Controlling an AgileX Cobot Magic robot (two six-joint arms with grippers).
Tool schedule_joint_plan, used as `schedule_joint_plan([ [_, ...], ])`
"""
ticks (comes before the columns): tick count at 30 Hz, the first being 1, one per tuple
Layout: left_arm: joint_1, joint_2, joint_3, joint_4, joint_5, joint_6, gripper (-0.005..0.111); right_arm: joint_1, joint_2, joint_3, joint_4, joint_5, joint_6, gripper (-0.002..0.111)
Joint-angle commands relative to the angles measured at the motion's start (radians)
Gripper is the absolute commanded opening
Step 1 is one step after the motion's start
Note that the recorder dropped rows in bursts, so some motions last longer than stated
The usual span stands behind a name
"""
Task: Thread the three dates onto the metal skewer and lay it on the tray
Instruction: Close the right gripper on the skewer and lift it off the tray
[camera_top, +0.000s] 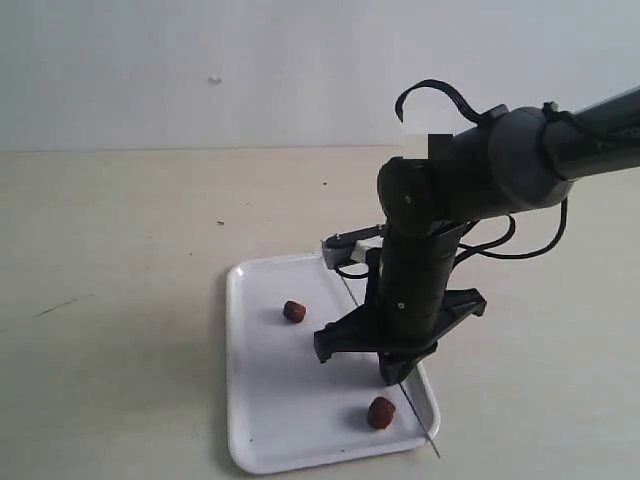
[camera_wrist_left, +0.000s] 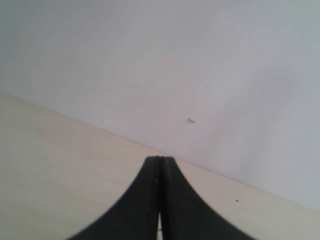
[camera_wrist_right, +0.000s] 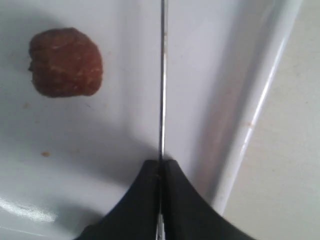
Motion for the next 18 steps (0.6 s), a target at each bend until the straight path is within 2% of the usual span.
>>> schedule_joint_plan([
  [1, 0.003, -0.005, 0.000, 0.003, -0.004, -0.006, 0.000, 0.001, -0.001, -0.005, -0.009, 0.028, -0.002, 0.000],
  [18, 0.003, -0.005, 0.000, 0.003, -0.004, -0.006, 0.000, -0.005, -0.267, -0.003, -0.078, 0.104, -0.062, 0.000],
])
